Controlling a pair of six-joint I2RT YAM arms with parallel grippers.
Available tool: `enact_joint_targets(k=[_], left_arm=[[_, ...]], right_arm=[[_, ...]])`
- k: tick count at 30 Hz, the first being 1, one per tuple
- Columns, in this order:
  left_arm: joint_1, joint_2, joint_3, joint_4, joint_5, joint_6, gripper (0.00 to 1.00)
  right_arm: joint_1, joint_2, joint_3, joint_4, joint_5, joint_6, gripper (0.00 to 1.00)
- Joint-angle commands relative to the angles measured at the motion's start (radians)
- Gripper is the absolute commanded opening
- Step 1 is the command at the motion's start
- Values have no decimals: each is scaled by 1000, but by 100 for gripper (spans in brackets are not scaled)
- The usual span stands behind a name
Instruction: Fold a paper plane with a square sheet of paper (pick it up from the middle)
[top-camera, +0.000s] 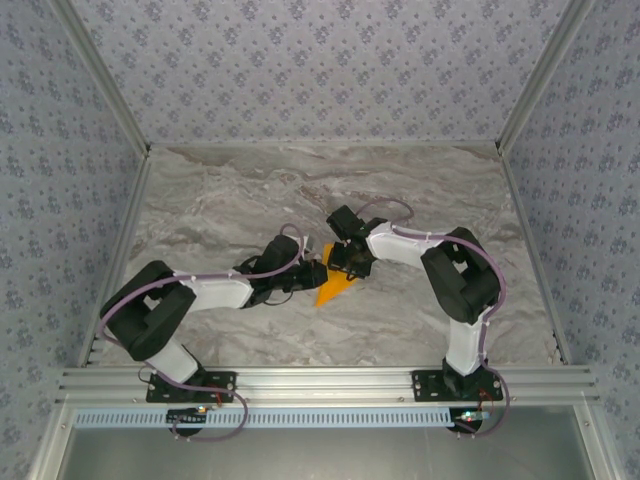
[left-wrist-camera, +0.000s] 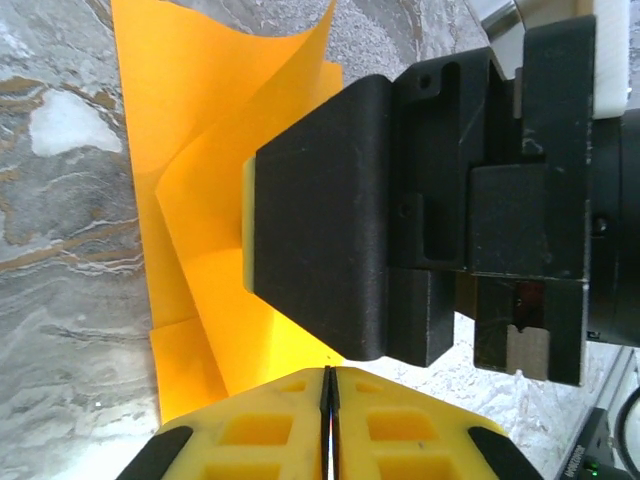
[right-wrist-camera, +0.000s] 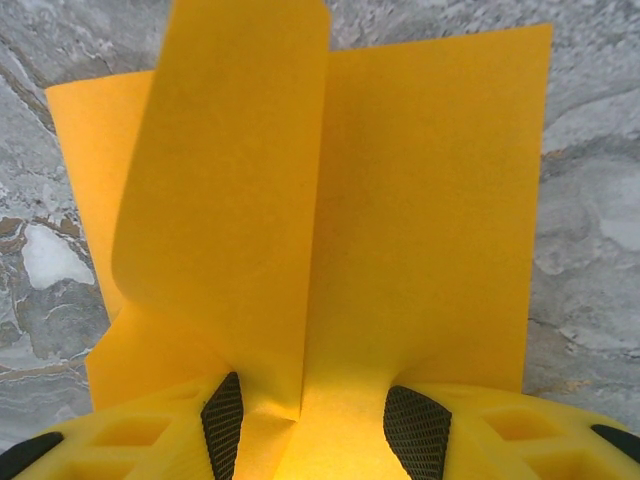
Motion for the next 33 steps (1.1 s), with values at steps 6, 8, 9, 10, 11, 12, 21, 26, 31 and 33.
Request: enact_joint_targets(k=[6,8,9,10,11,12,21,26,31,33], left_arm=[[2,65,9,39,66,-9,11],[2,74,11,30,58,-11,11],[3,76,13,19,51,-10,11],[2,79,14,6,39,-9,10],[3,82,17,-7,31,-9,10],[2,83,18,-20,20,-8,10],[3,114,30,-59,-9,-8,9],[3,120,34,-68,-16,-6,9],[3,119,35,-86,-33,-4,8],[2,119,35,-93,-37,-5,8]], right_arm=[[-2,225,-110,-31,65,0,53],[-2,225,-111,-30,65,-1,53],[-2,225,-112,-30,66,-1,53],[-3,225,-111,-31,66,0,53],[-2,225,-113,-30,67,0,53],[-2,225,-114,-31,67,1,53],[-4,226,-115,-31,66,0,53],[-4,229,-116,-31,66,0,53],[-4,232,-115,-30,66,0,53],[-4,233,-115,-30,66,0,53]])
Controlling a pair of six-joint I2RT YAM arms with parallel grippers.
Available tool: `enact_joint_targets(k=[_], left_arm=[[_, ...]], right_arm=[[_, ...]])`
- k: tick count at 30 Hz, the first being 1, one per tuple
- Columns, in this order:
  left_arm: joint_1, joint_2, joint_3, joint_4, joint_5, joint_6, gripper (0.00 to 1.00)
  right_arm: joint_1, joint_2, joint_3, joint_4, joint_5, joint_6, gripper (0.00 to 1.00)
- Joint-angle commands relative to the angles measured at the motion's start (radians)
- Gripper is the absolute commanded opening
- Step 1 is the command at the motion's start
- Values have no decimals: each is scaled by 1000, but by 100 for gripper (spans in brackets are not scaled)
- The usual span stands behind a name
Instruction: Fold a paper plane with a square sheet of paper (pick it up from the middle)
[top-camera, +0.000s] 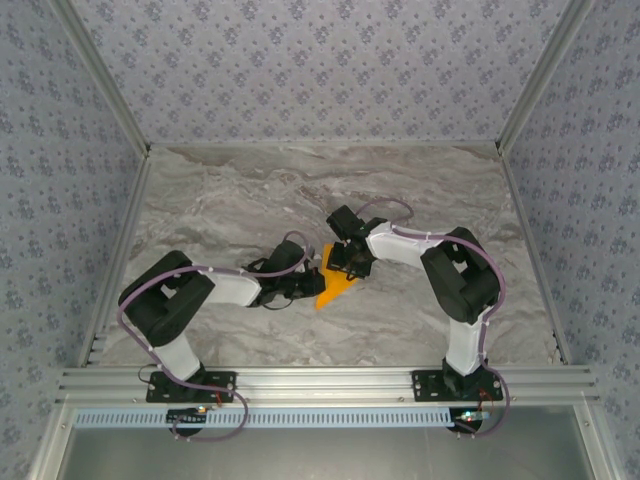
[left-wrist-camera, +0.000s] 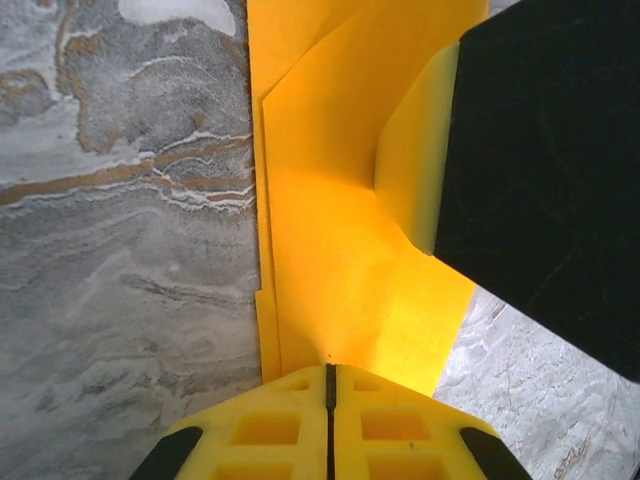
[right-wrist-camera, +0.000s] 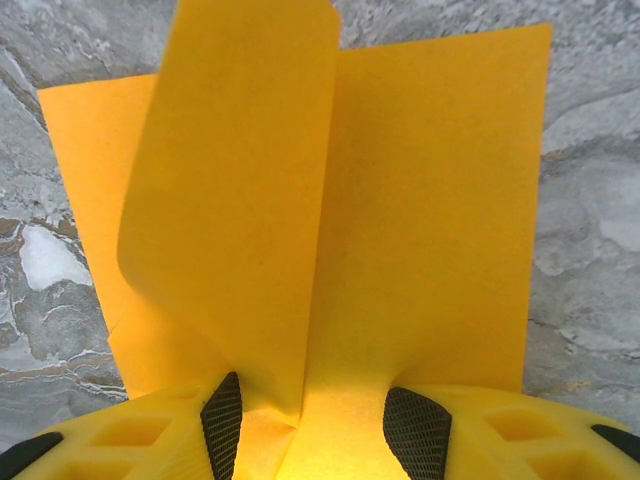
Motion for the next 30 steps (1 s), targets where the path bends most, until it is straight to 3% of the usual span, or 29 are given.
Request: enact_joint_targets(k=[1,12,26,28,30], left_arm=[[3,11,19,-42,-28,6,8],[0,26,33,-138,-41,9,1],[-21,54,65,-306,-69,38,0],[-21,55,68,-309,-72,37,0],[-23,60,69,-309,-71,35,0]], right_arm=[[-4,231,-116,-29,65,1,53],[-7,189,-109,-30,31,-8,53],[-59,-219,-63,-4,-140,-173,52],[-57,-247,-99,43,-164,-207,44],[-58,-257,-148,108,-209,-234,24]])
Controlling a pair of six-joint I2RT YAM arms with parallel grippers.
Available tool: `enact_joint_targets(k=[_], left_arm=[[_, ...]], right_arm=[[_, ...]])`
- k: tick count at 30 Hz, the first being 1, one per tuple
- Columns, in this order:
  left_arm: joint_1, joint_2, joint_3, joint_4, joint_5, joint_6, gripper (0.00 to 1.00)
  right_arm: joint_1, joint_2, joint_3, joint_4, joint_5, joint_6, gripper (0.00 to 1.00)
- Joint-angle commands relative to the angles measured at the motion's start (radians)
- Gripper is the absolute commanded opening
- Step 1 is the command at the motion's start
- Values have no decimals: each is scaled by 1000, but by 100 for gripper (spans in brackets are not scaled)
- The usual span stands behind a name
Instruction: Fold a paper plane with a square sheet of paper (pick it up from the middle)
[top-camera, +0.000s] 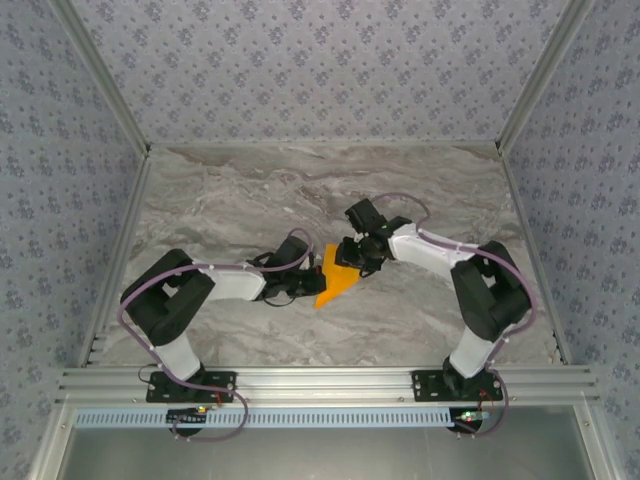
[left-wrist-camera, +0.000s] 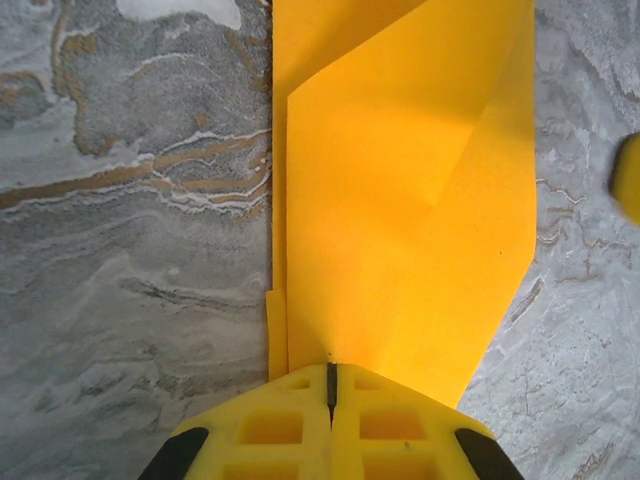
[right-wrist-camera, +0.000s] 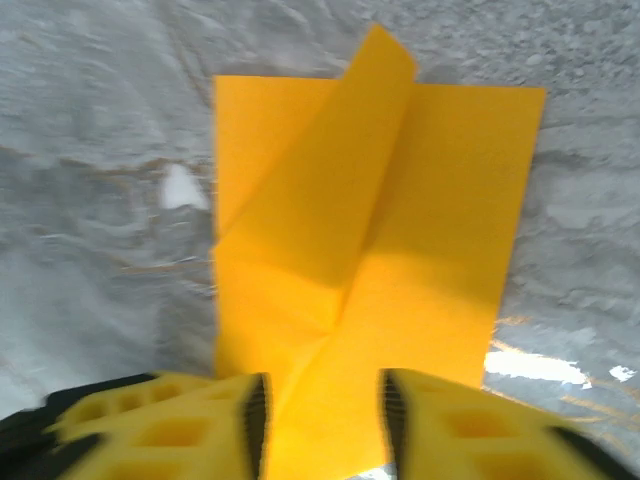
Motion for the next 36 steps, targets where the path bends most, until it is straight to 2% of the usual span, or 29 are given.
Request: enact_joint_targets(k=[1,3,6,11,18,28,36], left_arm=[[-9,50,-11,-151,-46,16,0],[-10,50,-9,-153,-48,16,0],[-9,50,-7,-163,-51,16,0],[-9,51,-3,-172,-55,14,0],[-10,52,0,-178,-55,14,0],[-12,54,-1,-191,-57,12,0],[-15,86,8,-277,-59,26,0]], right_arm=[[2,-19,-73,79,-83,-70,17],[3,-9,-107,144,-134,-110,6],[7,15,-150,233,-193,-124,0],[8,42,-193,338,-225,-143,0],[13,75,-185,363,-263,-170,0],[12,117,-193,376,-232,-176,0],[-79,134,-209,410,-195,-199,0]])
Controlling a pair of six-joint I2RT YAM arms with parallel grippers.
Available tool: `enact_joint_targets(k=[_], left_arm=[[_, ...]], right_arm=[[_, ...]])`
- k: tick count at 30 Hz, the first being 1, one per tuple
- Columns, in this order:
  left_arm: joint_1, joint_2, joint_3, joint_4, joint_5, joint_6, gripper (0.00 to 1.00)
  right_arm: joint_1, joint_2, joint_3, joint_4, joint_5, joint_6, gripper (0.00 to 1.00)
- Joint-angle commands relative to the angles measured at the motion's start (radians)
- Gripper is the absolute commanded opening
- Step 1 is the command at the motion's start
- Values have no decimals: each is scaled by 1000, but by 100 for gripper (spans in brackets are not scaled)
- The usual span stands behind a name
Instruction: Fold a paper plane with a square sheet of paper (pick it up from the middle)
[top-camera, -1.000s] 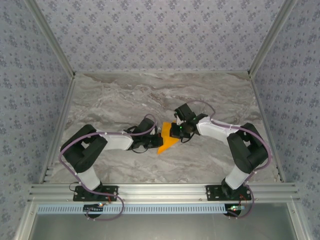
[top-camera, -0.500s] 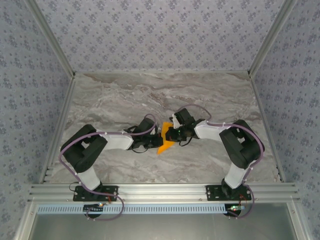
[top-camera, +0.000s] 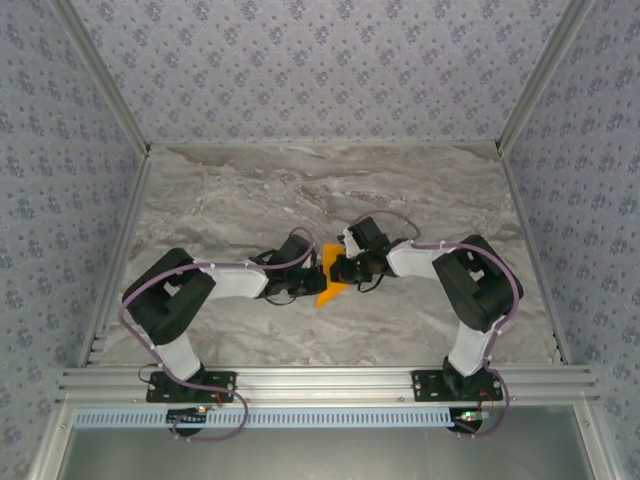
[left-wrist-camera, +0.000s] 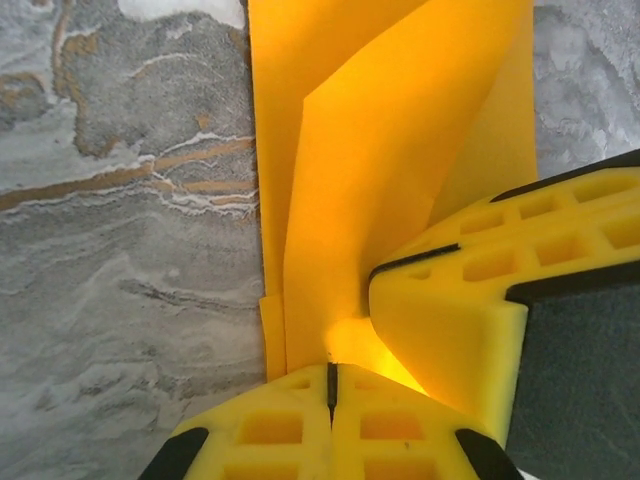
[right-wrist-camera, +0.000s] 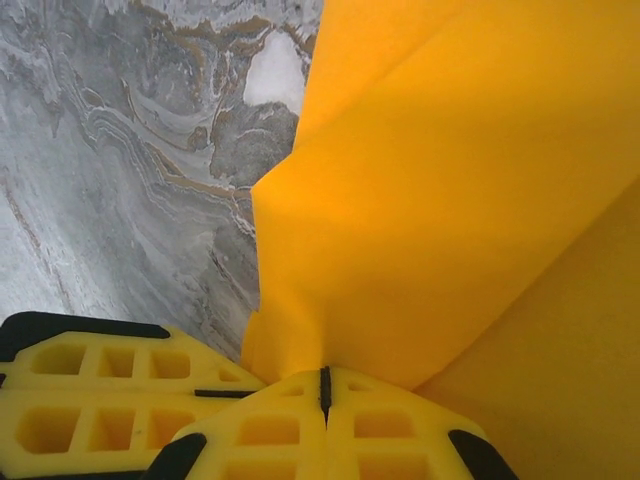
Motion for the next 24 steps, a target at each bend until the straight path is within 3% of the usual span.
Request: enact_joint_targets(k=[1,8,16,24], left_arm=[[-10,78,-33,-213,-42,30,0],[-24,86,-28,-238,-44,48,0],[-25,68,9,-288,-66,84,0],[-22,70,19,-303,-68,107,0]], right_arm=[[-71,25,-21,23,76,-31,0],[-147,-32,-20,54,50,-35,0],[-68,-126,-95,129,-24,-38,0],[-22,-5,-25,130,-23,-47,0]])
